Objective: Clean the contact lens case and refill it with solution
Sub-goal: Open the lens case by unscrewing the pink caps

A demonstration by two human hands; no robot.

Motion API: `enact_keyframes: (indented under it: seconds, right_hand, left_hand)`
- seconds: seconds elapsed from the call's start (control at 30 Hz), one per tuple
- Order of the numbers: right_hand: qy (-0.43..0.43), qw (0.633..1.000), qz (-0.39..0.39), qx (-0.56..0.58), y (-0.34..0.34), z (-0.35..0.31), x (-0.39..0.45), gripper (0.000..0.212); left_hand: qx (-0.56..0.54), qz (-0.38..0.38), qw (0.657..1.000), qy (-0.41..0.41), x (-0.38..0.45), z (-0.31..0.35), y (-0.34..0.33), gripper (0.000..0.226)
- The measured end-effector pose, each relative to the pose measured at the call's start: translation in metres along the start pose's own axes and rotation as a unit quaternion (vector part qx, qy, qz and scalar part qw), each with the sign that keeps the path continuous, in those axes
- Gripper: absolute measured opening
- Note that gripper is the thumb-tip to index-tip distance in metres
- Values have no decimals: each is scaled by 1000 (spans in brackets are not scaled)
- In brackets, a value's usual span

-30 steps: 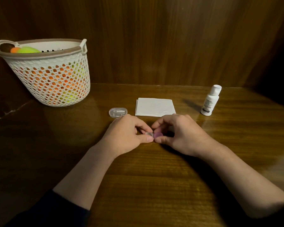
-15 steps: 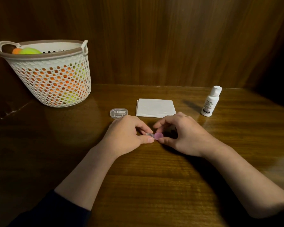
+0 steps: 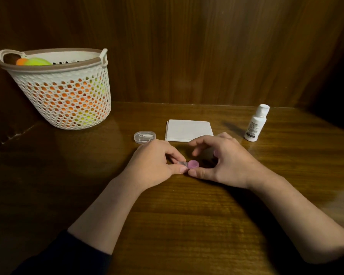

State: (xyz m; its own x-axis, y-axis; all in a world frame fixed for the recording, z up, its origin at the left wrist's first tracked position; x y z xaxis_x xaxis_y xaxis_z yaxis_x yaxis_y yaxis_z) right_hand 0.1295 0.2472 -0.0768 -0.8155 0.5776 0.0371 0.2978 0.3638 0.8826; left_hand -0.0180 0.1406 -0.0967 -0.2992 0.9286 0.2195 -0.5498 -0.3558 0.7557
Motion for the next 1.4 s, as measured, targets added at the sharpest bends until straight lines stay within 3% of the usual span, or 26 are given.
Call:
enact_keyframes:
  seconds: [0.4, 0.57, 0.77, 0.97, 1.4]
  right_hand:
    - [4, 999, 4, -48, 4, -1, -2, 71]
    - [38, 999, -12, -7, -4, -7, -4, 67]
    - [0, 999, 0, -46, 2, -1, -1, 62]
    - [42, 999, -5, -2, -4, -7, -2, 61]
    - [54, 998, 28, 9, -4, -3, 3, 38]
  left_hand:
    - [-19, 0, 1000, 2, 0, 0, 0, 18]
    - [-21, -1, 1000, -2, -1, 1, 0, 19]
    - [-13, -4, 1000, 1, 0, 1, 0, 18]
    - [-11, -1, 1000, -1, 1, 0, 1, 20]
    - [-20, -6, 1000, -6, 2, -3, -1, 21]
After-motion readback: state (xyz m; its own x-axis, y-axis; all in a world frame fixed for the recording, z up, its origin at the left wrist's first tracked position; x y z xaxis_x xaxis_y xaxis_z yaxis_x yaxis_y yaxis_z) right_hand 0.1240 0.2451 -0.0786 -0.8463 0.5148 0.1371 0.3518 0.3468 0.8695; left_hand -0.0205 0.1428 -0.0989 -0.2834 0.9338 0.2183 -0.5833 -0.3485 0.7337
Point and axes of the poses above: each hand's wrist, its own x-axis towards the middle knuckle, its own y-axis out of the back of the hand, z = x × y, the point moved 8 cm from there along x, towards the middle knuckle, and after that the axes turned 7 degrees about -y, right-handed, at the moved point
